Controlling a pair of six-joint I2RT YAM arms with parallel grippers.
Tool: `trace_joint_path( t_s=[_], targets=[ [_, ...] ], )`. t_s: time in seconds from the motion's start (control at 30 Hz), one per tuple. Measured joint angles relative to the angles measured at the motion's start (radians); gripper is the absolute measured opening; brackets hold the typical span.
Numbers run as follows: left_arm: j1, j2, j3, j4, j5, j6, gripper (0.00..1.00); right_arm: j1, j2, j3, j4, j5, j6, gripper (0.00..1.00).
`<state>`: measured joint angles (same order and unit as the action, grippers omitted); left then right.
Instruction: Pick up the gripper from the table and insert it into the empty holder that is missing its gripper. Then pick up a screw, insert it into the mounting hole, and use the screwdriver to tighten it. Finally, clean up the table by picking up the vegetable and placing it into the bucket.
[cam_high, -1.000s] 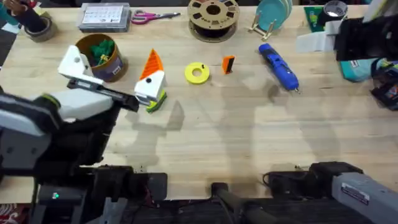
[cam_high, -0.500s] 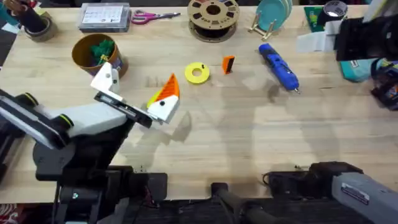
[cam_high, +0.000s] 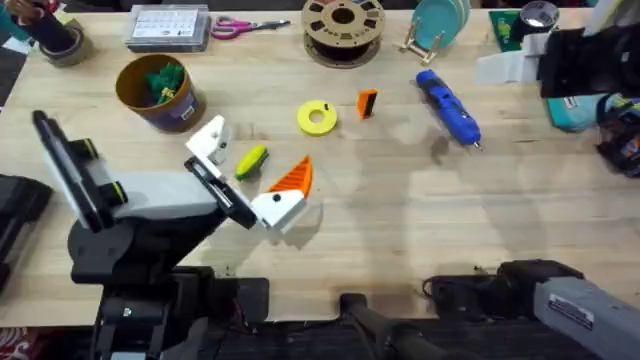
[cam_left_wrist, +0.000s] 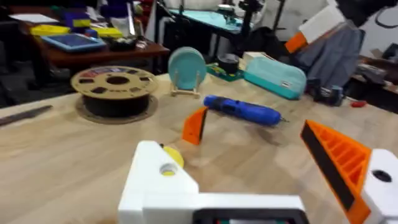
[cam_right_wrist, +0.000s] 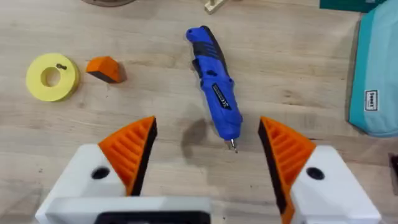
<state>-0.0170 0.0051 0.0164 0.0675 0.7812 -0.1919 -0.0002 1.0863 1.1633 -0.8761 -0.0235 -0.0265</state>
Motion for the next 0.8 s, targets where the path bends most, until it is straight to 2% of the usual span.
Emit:
trace_joint_path(
  t_s=[0.17, 0.4, 0.8],
  targets=[
    [0.000, 0.000, -0.001, -0.058, 0.056, -0.007, 0.986, 0.000, 0.000, 0.000, 0.000, 0.000, 0.000, 0.997],
    [0.000, 0.000, -0.002, -0.154, 0.087, -0.011, 0.986, 0.000, 0.000, 0.000, 0.000, 0.000, 0.000, 0.998],
    [0.000, 0.000, -0.002, -0.166, 0.158, 0.047, 0.986, 0.000, 0.000, 0.000, 0.000, 0.000, 0.000, 0.998]
  ],
)
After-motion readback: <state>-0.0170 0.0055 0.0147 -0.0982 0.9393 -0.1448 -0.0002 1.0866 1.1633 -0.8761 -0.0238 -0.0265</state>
